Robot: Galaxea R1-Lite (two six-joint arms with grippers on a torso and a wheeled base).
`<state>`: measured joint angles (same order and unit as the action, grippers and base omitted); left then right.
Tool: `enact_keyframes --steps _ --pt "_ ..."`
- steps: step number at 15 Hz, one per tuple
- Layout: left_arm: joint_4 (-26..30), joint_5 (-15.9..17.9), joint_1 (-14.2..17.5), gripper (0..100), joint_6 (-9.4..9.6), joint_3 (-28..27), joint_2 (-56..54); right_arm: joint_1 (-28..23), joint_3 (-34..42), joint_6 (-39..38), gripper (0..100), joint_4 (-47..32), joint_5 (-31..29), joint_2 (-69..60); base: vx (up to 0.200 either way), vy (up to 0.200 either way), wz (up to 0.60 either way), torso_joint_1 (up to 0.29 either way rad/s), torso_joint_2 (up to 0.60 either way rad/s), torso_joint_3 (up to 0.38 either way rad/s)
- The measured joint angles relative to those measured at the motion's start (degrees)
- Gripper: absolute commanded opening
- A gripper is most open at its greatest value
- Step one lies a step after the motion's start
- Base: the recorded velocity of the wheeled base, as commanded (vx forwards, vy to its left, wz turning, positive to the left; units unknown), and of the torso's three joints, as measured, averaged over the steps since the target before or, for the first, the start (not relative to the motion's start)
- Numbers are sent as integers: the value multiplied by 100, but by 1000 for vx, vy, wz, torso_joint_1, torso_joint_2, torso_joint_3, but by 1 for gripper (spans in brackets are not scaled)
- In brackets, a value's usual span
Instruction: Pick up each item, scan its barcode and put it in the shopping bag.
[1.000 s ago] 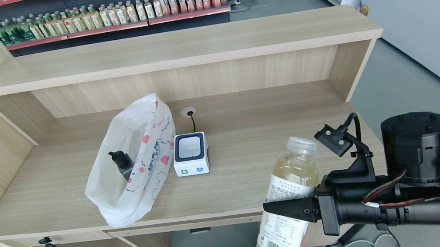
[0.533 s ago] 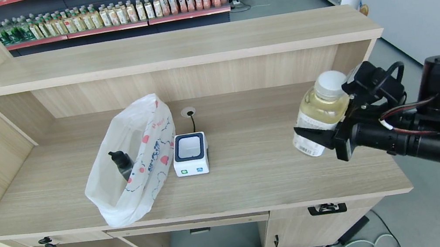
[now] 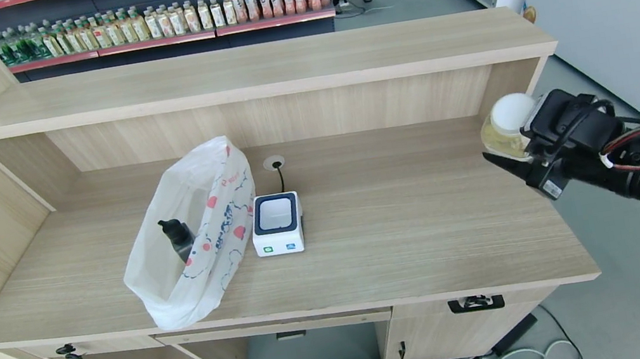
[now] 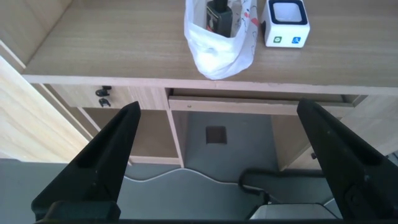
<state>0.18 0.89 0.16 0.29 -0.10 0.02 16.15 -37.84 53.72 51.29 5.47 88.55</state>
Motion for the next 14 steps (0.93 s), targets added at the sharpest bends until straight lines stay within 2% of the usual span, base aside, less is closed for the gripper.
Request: enact_keyframes --steps 2,8,14 --pt "0 0 0 100 -9 0 0 0 -39 167 0 17 -236 -68 0 0 0 0 0 0" --pt "-2 1 11 100 4 0 0 -11 -155 189 0 171 -610 -247 0 200 0 -1 1 3" --pt "2 4 0 100 22 0 0 -102 -201 160 0 113 -569 -254 0 200 0 5 4 4"
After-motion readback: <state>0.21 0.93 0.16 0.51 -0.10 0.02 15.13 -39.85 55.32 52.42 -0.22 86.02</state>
